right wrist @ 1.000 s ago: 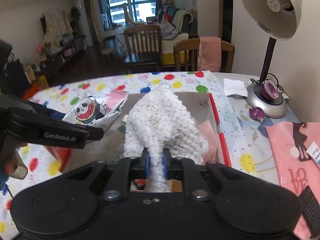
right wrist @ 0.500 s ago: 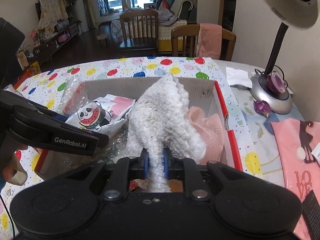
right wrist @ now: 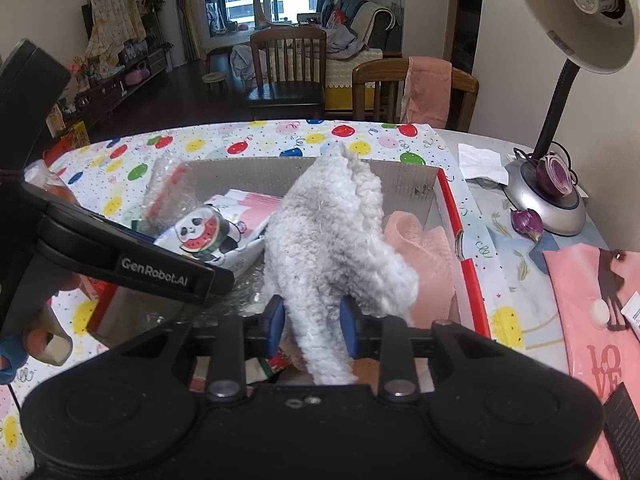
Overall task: Organize soft objects
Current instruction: 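Lower the white towel and panda bag into the red box with both tools, then open both tools releasing the towel and panda bag inside the box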
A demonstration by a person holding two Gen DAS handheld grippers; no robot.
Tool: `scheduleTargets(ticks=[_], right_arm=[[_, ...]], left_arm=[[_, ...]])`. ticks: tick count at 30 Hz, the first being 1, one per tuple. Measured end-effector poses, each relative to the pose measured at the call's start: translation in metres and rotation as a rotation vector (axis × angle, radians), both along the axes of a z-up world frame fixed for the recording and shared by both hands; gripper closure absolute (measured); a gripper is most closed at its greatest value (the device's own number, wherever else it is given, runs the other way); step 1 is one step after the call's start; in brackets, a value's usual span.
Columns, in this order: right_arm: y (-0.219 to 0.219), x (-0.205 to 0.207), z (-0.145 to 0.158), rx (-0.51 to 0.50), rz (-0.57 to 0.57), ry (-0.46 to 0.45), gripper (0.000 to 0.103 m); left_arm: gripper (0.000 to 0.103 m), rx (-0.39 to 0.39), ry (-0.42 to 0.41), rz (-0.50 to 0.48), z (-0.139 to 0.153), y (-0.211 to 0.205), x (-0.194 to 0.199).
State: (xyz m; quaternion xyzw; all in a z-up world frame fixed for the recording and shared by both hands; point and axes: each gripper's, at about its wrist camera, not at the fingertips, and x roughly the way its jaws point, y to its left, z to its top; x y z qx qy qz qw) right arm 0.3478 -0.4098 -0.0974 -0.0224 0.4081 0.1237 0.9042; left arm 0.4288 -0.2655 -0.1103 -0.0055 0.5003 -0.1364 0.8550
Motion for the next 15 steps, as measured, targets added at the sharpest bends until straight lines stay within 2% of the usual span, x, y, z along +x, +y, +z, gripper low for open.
scheduleTargets(ticks=[7,15], right_arm=[[-0.001,-0.016,0.011,0.028,-0.012,-0.018,0.066],[-0.004,-0.036,0.030,0.065,-0.036,-0.068,0.061]], left_arm=[[0.028,-0.036,-0.064,-0.006,0.021,0.011,-0.023],[0.028,-0.055,-0.143,0.000,0.045,0.032,-0.051]])
